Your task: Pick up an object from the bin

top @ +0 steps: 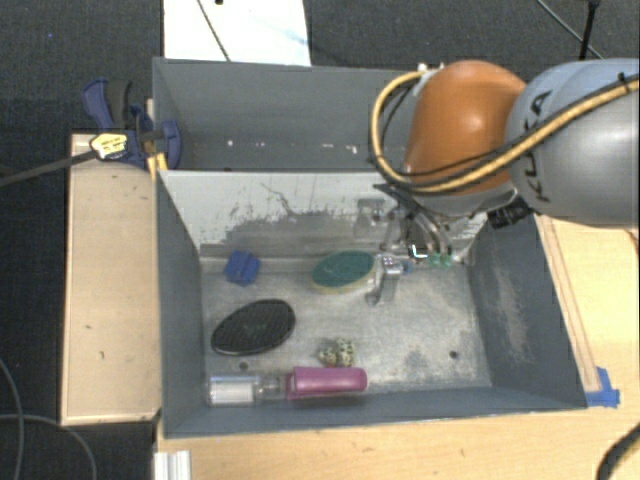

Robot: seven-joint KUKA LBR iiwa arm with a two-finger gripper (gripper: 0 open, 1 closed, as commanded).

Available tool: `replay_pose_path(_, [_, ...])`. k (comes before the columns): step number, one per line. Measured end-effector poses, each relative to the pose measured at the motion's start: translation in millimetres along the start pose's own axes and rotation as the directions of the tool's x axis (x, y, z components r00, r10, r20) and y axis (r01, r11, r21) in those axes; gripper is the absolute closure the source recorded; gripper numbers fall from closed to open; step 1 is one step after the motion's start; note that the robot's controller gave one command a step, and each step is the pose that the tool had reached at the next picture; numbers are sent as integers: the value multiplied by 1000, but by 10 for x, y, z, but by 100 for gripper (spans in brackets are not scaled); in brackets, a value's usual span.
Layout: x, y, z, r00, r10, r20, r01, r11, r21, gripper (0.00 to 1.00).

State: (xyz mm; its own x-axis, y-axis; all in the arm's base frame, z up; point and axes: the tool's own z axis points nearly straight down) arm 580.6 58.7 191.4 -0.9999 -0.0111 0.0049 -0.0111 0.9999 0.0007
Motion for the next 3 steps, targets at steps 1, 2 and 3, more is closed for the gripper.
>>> replay_pose_path(1, [-87,-24,1013,995,-103,9,103,995,1,0])
replay_pose_path(2, [-100,-17,959,995,-100,12,100,995,0,100])
replay_pose_path(3, [-31,111,-86,999,-46,15,46,999,-1,100])
